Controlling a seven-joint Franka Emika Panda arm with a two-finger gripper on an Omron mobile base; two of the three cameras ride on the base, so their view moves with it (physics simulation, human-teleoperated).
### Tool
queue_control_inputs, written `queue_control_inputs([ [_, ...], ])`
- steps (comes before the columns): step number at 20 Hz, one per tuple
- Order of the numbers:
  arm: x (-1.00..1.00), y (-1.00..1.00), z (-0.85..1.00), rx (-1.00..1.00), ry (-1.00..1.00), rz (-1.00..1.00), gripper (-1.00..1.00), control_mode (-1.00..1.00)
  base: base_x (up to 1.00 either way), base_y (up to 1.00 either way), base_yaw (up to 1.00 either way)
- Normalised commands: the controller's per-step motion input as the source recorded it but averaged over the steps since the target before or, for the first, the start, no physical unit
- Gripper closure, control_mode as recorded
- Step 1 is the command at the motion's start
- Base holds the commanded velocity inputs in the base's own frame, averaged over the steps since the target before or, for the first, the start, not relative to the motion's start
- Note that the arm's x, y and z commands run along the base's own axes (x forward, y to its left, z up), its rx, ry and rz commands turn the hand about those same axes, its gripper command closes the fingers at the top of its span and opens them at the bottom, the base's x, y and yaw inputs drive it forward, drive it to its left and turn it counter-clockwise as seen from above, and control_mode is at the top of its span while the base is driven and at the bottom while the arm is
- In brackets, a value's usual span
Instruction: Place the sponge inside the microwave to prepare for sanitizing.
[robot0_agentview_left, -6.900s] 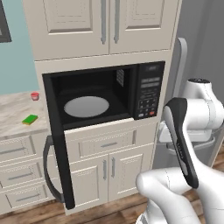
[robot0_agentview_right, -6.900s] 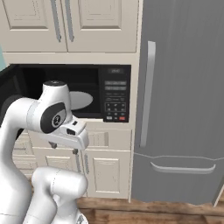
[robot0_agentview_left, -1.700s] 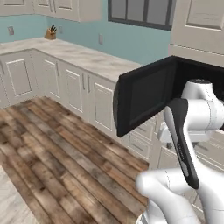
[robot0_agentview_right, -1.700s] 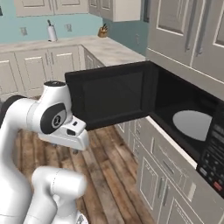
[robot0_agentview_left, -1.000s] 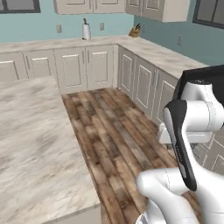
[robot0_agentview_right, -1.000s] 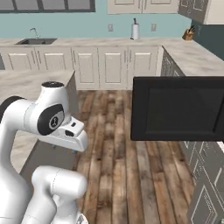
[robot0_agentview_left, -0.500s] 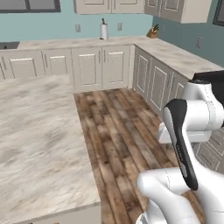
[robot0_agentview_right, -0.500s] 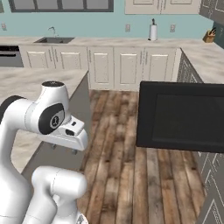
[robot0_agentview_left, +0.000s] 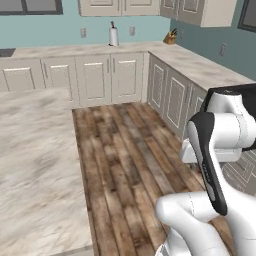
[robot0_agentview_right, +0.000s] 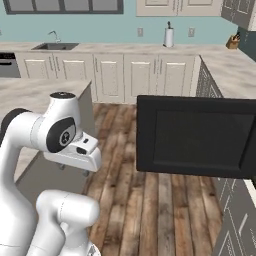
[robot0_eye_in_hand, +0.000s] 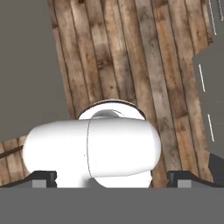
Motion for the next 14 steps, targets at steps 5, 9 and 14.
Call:
queue_control_inputs([
  [5, 0.00, 0.00, 0.00, 0.00, 0.00, 0.00, -1.00, 1.00, 0.10, 0.44, 0.05],
  [9, 0.00, 0.00, 0.00, 0.00, 0.00, 0.00, -1.00, 1.00, 0.16, 0.39, 0.24],
  [14, 0.00, 0.00, 0.00, 0.00, 0.00, 0.00, -1.00, 1.00, 0.35, -0.04, 0.14],
])
